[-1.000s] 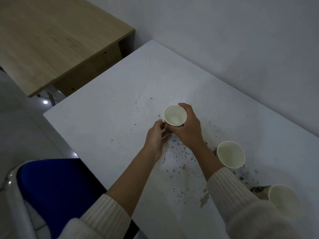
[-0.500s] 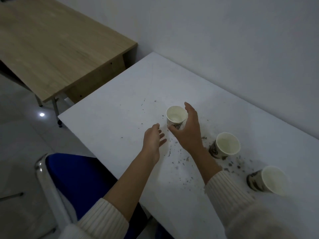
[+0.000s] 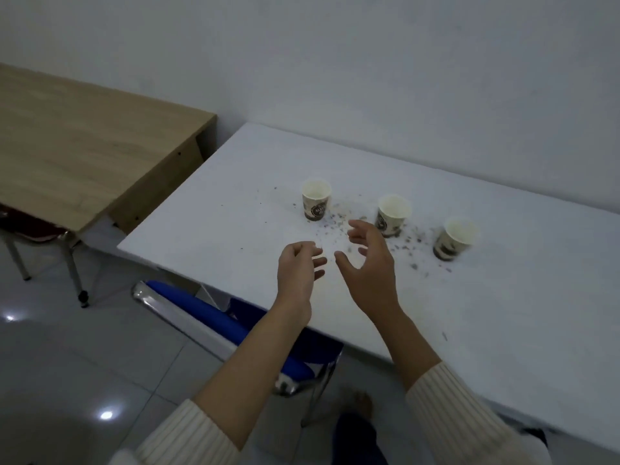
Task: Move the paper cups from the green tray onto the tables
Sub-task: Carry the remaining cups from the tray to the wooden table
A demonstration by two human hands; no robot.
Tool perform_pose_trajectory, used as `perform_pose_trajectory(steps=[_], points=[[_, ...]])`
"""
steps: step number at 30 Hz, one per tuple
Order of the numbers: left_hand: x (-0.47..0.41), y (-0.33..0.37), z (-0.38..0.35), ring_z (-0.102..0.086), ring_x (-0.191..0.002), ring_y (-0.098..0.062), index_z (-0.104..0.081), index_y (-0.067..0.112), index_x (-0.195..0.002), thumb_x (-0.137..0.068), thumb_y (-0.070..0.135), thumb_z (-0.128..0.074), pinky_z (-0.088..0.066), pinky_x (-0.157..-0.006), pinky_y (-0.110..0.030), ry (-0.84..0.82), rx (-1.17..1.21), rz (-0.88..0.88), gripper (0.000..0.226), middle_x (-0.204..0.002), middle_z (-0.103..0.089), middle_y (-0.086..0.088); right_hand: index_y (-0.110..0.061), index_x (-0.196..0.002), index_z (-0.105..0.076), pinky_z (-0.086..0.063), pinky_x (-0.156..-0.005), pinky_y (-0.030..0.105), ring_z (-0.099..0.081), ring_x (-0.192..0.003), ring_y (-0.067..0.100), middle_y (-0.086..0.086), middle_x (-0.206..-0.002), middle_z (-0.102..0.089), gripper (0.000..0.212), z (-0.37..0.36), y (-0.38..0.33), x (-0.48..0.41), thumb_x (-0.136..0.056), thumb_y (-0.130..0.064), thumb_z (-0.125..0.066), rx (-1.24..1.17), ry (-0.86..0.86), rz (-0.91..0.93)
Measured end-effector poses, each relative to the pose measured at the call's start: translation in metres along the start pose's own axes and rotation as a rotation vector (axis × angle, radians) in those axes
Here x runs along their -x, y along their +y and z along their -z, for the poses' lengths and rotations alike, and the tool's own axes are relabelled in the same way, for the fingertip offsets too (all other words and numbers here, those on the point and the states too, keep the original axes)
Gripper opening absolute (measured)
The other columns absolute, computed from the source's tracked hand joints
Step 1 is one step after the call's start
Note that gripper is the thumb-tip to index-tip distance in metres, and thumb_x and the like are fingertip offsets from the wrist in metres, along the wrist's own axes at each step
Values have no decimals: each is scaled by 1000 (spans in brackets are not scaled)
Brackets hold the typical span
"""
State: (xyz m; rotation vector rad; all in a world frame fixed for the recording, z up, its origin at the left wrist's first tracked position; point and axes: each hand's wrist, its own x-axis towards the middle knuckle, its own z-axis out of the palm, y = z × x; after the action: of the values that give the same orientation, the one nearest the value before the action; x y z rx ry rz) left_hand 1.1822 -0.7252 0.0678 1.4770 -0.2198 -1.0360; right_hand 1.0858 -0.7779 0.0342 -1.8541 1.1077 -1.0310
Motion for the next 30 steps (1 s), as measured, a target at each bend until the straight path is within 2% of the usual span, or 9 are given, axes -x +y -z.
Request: perform_pose_trajectory(steps=[4,14,17,20,21,23,27,30], points=[[49,-16,0,-64,-94,-18,-57,8,-114,-96,13,-44,-53,-78,-26,-116,-129,-70,23,-107,-65,-6,-18,-126,-50,-36,-83,-1,-54,-104,8,-1,-115,-57,45,29,-8,55,-84,-10,-66,27,94,-46],[174,-94,-61,-64,-80,-11,-59,8,-103,-94,7,-45,-52,-73,-23,-519,-352,-109,17,-99,-65,-4,-18,-119,-55,-41,-80,4,-58,-99,9,0,-106,-63,40,144,0,195,-83,-4,-65,94,392,-235],[219,-125,-77,-64,-83,-13,-58,8,-103,-94,8,-47,-50,-69,-17,-630,-417,-149,14,-96,-64,-1,-19,-119,-55,-43,-80,6,-58,-100,9,0,-104,-62,40,185,2,247,-83,-3,-63,107,491,-304],[268,-164,-90,-63,-87,-17,-58,14,-95,-93,9,-50,-50,-76,-23,-748,-500,-195,10,-95,-64,-2,-19,-116,-56,-46,-80,9,-59,-94,7,0,-100,-63,35,229,1,312,-85,-4,-62,141,586,-374],[286,-177,-93,-62,-87,-17,-58,16,-91,-92,9,-51,-50,-75,-21,-792,-521,-215,10,-93,-64,-1,-20,-114,-57,-47,-78,11,-59,-90,6,-1,-97,-63,33,243,0,336,-86,-4,-61,148,620,-400],[324,-203,-96,-59,-79,-11,-58,16,-91,-91,7,-53,-46,-66,-10,-886,-565,-266,11,-87,-62,1,-24,-108,-58,-49,-76,14,-60,-84,6,-4,-91,-64,29,267,-2,384,-86,-5,-61,166,700,-446],[406,-249,-98,-47,-60,-2,-59,17,-88,-89,5,-53,-41,-58,-14,-1076,-623,-346,14,-71,-54,3,-25,-102,-61,-52,-76,25,-61,-77,9,-7,-83,-64,27,306,-9,481,-85,-3,-60,172,839,-544],[467,-283,-98,-41,-51,-1,-61,12,-91,-89,6,-52,-34,-48,-9,-1195,-659,-372,11,-65,-46,0,-24,-102,-62,-52,-75,24,-60,-75,5,-9,-79,-62,26,331,-18,551,-86,-3,-60,174,943,-594]])
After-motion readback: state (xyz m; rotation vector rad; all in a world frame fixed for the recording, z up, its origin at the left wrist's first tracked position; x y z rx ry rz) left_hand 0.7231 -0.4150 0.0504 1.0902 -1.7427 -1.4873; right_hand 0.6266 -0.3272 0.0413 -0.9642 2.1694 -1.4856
